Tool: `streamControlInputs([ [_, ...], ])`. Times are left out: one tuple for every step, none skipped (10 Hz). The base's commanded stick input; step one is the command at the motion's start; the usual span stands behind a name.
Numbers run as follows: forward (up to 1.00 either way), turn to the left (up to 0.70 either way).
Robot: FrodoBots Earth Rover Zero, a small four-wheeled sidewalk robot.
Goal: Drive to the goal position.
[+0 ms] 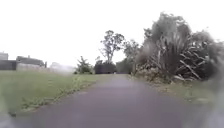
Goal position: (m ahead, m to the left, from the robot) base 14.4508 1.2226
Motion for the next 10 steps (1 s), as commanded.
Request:
streamControlInputs([
  [0.85,0.00],
  [0.85,0.00],
  [0.85,0.00],
  [0.85,0.00],
  [0.85,0.00],
  [0.85,0.00],
  [0.85,0.00],
  [0.85,0.00],
  [0.85,0.00],
  [0.85,0.00],
])
